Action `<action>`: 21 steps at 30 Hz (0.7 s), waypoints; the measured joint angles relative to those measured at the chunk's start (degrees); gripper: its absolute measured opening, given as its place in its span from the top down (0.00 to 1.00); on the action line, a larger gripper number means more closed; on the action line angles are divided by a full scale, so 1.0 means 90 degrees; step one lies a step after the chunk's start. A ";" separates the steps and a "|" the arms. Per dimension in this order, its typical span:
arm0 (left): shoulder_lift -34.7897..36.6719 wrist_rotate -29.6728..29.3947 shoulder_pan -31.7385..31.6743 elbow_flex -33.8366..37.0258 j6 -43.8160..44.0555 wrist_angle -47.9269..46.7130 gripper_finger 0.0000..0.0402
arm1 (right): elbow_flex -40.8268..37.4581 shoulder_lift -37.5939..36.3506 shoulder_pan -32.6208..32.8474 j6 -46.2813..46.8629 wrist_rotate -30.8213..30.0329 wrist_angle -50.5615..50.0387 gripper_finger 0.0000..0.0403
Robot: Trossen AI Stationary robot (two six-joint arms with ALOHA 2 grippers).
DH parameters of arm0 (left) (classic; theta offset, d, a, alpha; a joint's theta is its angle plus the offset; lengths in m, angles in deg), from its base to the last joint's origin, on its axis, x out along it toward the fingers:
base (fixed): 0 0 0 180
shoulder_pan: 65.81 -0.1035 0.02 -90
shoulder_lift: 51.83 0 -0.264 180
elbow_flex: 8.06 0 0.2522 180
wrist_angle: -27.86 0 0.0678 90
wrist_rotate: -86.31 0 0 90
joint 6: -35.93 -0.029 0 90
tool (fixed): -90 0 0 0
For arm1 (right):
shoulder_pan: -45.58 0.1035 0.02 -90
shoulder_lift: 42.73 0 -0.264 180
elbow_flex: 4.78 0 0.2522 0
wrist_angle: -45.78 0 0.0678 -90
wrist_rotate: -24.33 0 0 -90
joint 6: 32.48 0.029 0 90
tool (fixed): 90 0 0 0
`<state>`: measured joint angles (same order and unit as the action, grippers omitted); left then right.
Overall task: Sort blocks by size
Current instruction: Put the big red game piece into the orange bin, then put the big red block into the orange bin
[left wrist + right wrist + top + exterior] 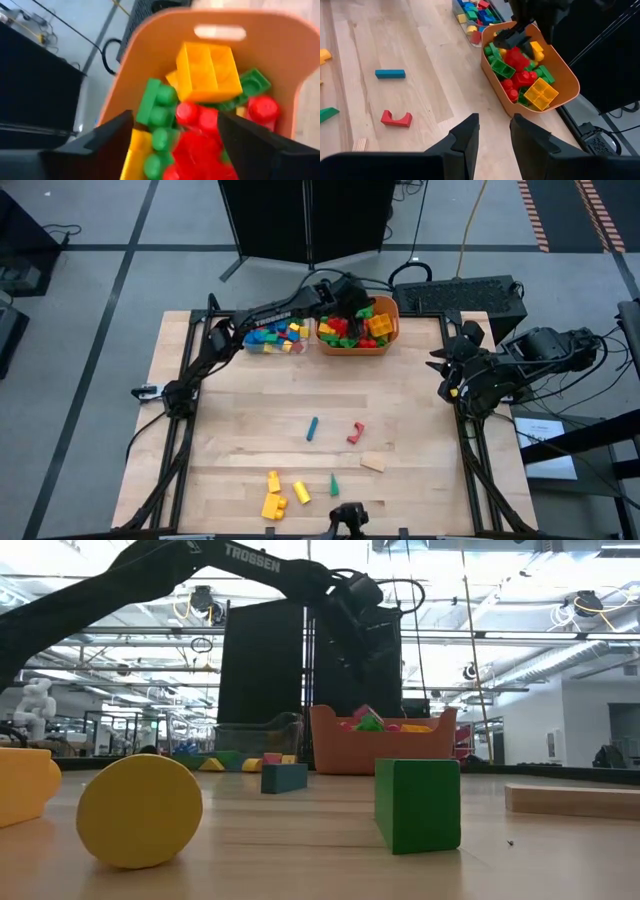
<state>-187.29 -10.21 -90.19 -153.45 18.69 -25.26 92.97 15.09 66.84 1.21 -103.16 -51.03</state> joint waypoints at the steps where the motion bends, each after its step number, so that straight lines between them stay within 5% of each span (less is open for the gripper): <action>1: 0.0000 0.0010 0.0022 0.0000 0.0036 -0.0116 0.25 | 0.0000 0.0000 0.0002 -0.0028 -0.0013 -0.0002 0.74; 3: 0.0000 0.0512 0.0086 0.0000 -0.0015 -0.0509 0.22 | 0.0000 0.0000 0.0000 -0.0039 -0.0033 0.0001 0.74; 7: 0.0024 0.2575 0.0384 0.0000 -0.0868 -0.1474 0.20 | 0.0000 0.0000 0.0000 -0.0052 -0.0045 0.0001 0.74; 10: 0.0024 0.2982 0.0803 0.0000 -0.1134 -0.1973 0.20 | 0.0000 0.0000 0.0002 -0.0048 -0.0047 0.0001 0.74; 15: 0.0016 0.2170 0.1594 0.0002 -0.0504 -0.2182 0.20 | 0.0000 0.0000 0.0001 0.0077 -0.0049 0.0001 0.74; 21: 0.0010 0.0122 0.2460 0.0005 0.2196 -0.2155 0.19 | 0.0000 0.0000 0.0000 0.0156 -0.0008 0.0003 0.74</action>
<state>-187.20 -9.11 -68.06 -153.41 38.46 -44.66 92.97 15.09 66.84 2.62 -103.23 -51.00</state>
